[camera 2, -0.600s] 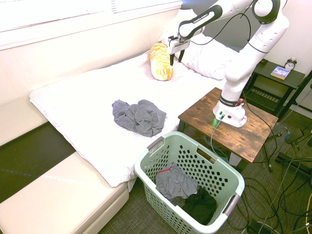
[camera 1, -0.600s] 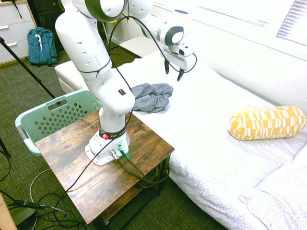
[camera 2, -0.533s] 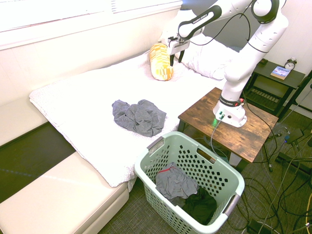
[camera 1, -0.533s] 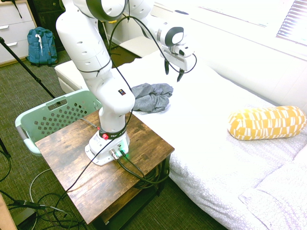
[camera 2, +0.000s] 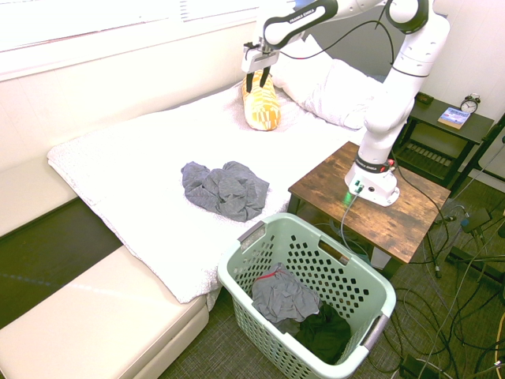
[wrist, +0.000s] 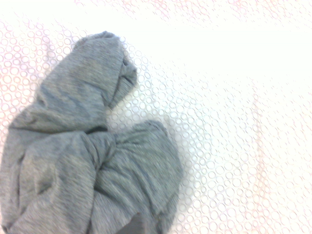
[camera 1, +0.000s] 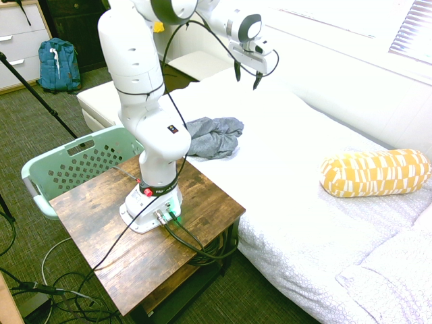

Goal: Put my clothes in the laundry bag

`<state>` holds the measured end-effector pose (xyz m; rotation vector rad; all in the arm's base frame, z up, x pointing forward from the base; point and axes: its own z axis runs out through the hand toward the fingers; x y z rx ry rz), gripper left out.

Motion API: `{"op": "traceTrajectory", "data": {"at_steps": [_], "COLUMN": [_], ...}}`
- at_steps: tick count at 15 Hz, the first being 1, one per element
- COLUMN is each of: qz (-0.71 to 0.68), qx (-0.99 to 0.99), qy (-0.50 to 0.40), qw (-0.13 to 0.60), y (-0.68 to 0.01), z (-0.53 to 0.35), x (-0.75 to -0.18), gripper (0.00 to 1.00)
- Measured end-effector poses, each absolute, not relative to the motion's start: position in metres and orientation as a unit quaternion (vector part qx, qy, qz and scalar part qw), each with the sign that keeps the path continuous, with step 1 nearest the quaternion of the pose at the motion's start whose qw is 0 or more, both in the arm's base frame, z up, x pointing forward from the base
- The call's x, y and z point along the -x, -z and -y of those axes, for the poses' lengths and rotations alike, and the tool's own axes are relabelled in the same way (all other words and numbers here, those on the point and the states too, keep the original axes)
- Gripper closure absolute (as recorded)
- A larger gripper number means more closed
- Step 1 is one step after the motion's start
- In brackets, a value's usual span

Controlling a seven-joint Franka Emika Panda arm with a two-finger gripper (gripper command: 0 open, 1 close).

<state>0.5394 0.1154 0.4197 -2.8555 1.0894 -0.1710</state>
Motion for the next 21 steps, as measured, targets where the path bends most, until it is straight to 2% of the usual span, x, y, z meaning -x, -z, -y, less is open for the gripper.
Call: {"op": "traceTrajectory", "data": {"at_steps": [3, 6, 16, 21], "qz": [-0.329, -0.304, -0.252, -0.191], "qx": [0.943, 0.953, 0.959, 0.971], "qy": [0.026, -0.014, -0.111, -0.09], "qw": [0.035, 0.014, -0.062, -0.112], "y": [-0.371, -0.297, -0.072, -0.028], "z": [-0.207, -0.275, -0.328, -0.314], "x": [-0.57, -0.575, -0.56, -0.562], "gripper": [0.0, 0.0, 0.0, 0.0]}}
